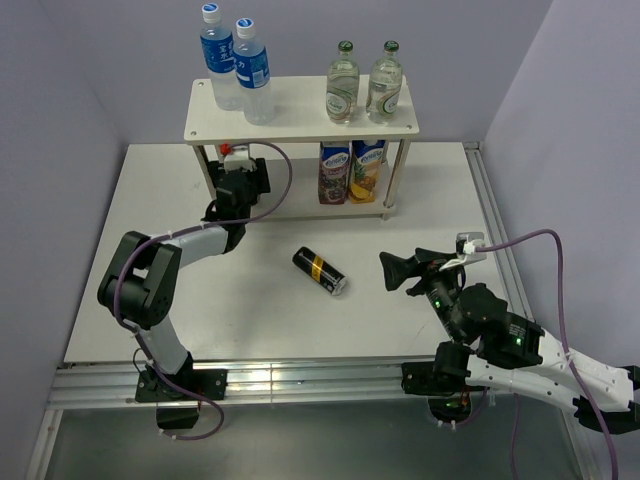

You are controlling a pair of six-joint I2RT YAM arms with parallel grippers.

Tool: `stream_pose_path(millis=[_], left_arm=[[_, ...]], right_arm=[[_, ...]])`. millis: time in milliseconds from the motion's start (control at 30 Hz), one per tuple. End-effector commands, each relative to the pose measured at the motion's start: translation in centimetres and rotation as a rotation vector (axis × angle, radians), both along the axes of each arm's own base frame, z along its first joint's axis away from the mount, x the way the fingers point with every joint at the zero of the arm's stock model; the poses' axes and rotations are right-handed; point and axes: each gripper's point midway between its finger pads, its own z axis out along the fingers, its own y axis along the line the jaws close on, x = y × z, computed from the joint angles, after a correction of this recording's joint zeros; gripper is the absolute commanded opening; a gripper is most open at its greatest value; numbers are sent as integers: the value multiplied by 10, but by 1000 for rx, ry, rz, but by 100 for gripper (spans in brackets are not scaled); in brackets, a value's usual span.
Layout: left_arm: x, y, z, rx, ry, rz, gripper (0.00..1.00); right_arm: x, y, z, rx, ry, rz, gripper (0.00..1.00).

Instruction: Place and organize the beverage onto the shelf

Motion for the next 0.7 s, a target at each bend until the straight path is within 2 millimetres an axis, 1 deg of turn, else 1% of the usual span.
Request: stream_pose_path(millis=[0, 133, 233, 267, 333, 367, 433, 500, 533, 567, 667], left_arm=[[4, 2, 39, -59, -103, 14, 86], [1, 2, 38, -64, -96, 11, 86], [-6, 3, 41, -75, -97, 7, 88], [-8, 4, 41, -80, -97, 7, 89], [-14, 6, 38, -85, -89, 11, 97], [-17, 7, 43, -91, -94, 12, 99], [-22, 9, 40, -93, -84, 13, 99], [-27, 10, 46, -99, -91, 21, 99], [-30, 11, 43, -98, -86, 21, 99], [-33, 12, 47, -103, -93, 24, 99], [-40, 16, 48, -107, -88, 34, 99]], right_arm=[[0, -5, 10, 42, -18, -15, 100], [0, -5, 10, 43, -18, -17, 100], [0, -5, 9, 42, -17, -15, 100], [0, -5, 9, 41, -16, -17, 100], [0, -4, 9, 42, -17, -14, 100], [0, -4, 9, 42, -17, -15, 100], [0, -3, 8, 41, -15, -12, 100], [0, -4, 8, 45, -16, -14, 100], [0, -4, 8, 46, -16, -12, 100], [0, -3, 8, 45, -15, -11, 100], [-1, -4, 8, 52, -14, -10, 100]])
